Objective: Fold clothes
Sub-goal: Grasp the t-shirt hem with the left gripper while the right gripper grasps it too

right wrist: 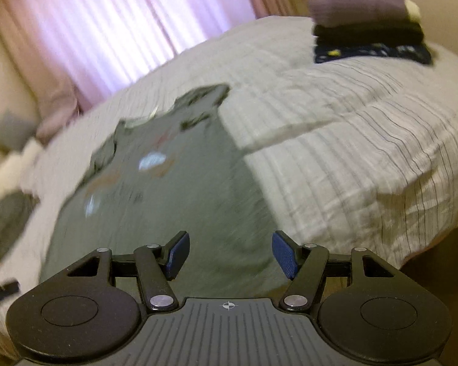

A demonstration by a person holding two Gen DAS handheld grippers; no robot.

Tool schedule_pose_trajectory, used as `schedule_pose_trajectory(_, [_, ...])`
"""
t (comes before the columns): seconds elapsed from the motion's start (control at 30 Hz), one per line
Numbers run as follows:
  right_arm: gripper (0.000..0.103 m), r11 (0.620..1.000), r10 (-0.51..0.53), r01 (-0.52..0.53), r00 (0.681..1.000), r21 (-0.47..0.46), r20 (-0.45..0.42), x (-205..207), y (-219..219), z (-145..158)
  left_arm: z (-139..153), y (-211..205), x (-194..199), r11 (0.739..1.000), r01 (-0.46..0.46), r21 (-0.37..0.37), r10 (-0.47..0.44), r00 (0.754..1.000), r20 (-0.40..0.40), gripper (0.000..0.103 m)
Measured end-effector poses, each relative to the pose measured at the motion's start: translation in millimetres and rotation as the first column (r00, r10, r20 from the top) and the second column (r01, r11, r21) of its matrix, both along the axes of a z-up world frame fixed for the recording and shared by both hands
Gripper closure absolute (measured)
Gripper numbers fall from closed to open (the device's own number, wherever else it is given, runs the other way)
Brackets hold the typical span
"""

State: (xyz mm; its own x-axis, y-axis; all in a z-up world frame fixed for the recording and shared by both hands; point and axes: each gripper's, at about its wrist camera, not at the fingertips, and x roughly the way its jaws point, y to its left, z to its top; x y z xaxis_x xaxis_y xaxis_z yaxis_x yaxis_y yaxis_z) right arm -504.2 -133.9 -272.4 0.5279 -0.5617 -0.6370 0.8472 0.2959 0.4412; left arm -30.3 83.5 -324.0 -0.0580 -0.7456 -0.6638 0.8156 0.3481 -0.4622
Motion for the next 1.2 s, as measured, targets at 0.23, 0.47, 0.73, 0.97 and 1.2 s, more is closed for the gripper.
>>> schedule_pose_trajectory(0.23, [0.039,0.992,-0.038,0.007,0.967,0.122,0.251,-33,-61,-33,-37,-29,40,0.998,-0.017,-0.066,0.004,0.98,-0.2,0.065])
schedule_pose_trajectory(0.47, [0.04,0.976,0.009,-0.091,0.924,0.198,0.381,-41,-99,-64,-57,-46,55,0.996,0.036,-0.084,-0.058,0.958,-0.281,0.073])
schedule_pose_trajectory(0.73, [0.04,0.938,0.139,-0.274,0.858,0.212,0.494,-55,-88,-85,-79,-21,48,0.991,0.108,-0.072,-0.128,0.914,-0.385,0.087])
schedule_pose_trajectory(0.97, [0.066,0.913,0.162,-0.331,0.831,0.239,0.532,-47,-97,-92,-93,-20,55,0.993,0.095,-0.063,-0.114,0.875,-0.47,0.095])
schedule_pose_trajectory(1.2, [0.069,0.91,0.177,-0.331,0.855,0.251,0.487,-53,-92,-88,-95,-10,57,0.995,0.083,-0.063,-0.104,0.866,-0.49,0.097])
